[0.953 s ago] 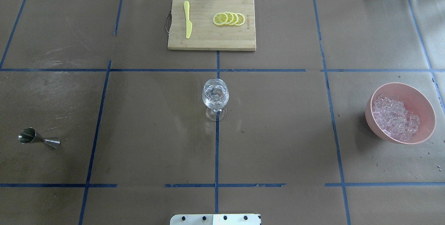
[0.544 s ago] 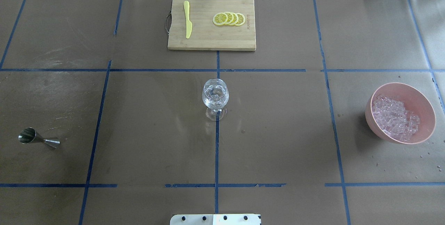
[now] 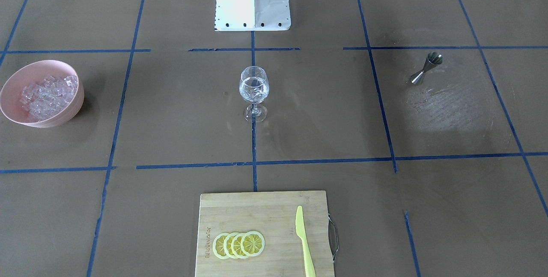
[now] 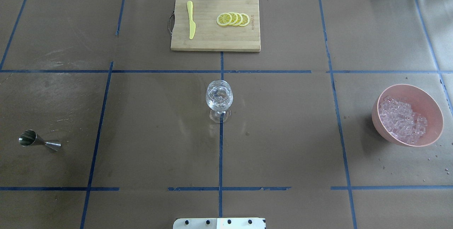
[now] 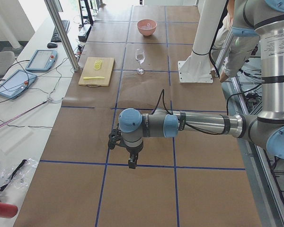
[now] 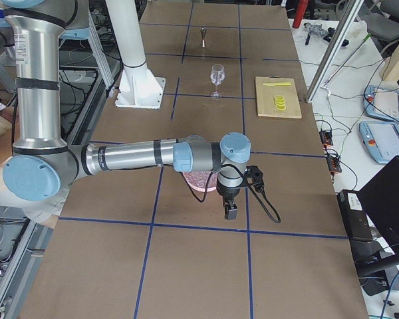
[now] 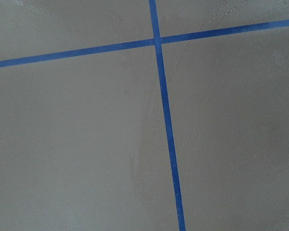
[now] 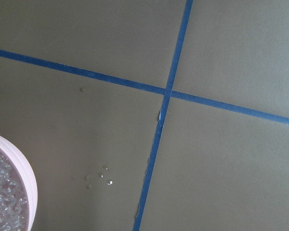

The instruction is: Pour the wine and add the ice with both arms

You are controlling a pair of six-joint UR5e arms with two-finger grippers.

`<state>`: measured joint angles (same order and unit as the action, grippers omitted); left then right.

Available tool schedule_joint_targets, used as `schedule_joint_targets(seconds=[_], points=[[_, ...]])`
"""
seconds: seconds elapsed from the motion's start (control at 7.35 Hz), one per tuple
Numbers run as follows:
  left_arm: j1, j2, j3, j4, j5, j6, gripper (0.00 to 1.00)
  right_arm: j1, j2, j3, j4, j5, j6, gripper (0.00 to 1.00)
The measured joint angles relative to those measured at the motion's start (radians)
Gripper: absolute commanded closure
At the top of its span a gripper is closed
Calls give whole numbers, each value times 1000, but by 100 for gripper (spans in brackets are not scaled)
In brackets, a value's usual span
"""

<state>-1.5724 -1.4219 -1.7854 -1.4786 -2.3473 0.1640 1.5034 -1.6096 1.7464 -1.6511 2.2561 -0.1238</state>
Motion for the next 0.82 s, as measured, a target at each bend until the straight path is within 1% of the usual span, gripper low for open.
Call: schedule_joint_targets(seconds=[0.82], points=[[0,0,7,-22,-3,-1,0,0,-6,3,0,23,8,0]])
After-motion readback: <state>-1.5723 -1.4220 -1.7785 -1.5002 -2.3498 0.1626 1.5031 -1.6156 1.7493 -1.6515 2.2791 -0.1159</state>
